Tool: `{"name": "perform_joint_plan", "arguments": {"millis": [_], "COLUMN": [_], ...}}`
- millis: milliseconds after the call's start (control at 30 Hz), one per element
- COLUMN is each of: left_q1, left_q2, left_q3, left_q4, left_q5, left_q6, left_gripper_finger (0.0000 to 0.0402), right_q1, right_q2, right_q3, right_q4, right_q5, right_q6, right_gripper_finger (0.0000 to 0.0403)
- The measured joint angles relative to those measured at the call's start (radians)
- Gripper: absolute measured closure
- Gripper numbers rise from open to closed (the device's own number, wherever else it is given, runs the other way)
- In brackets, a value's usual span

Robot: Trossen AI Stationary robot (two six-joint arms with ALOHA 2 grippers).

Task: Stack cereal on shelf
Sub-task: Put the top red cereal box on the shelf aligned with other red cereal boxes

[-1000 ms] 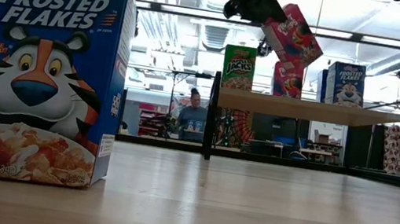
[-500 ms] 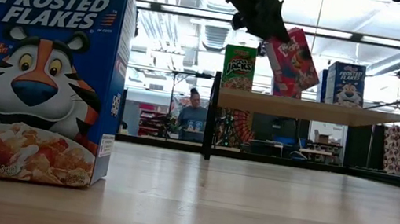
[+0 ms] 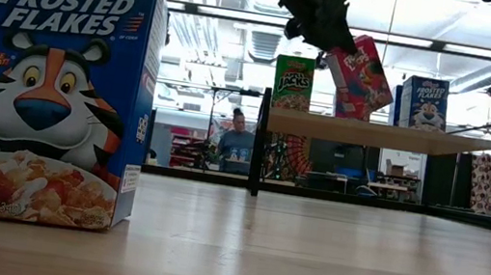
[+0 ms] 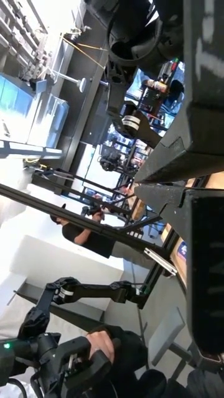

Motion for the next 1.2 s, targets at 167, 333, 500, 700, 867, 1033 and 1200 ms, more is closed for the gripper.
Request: {"name": "perform_joint_plan", "arguments": {"millis": [167,333,500,700,867,1033,1200], "left_q1": [0.003,0.002,0.005,0.006,0.005,-0.002,-0.015], "left_q2": [0.0,0.0,0.0,0.0,0.0,-0.001,-0.001], "left_q3": [0.0,-0.001,-0.001,-0.002,0.003,0.073,0.161], "left_q4": [0.015,0.025,0.033,0.035,0.035,-0.04,-0.185], "left_q5": [-0.001,-0.001,-0.001,-0.001,-0.001,-0.002,0.0], "left_q6": [0.005,0.006,0.007,0.007,0.019,0.038,0.039], "left_gripper_finger": [0.0236,0.0217,0.0191,0.0177,0.0177,0.0177,0.0177], "right_q1": [0.0,0.0,0.0,0.0,0.0,0.0,0.0], "right_q2": [0.0,0.0,0.0,0.0,0.0,0.0,0.0], "right_q3": [0.0,0.0,0.0,0.0,0.0,0.0,0.0], "right_q4": [0.0,0.0,0.0,0.0,0.0,-0.002,-0.003], "right_q5": [0.0,0.0,0.0,0.0,0.0,0.0,0.056], "right_q6": [0.0,0.0,0.0,0.0,0.0,0.0,0.03], "right_gripper_finger": [0.0394,0.0394,0.0394,0.0394,0.0394,0.0394,0.0394]}}
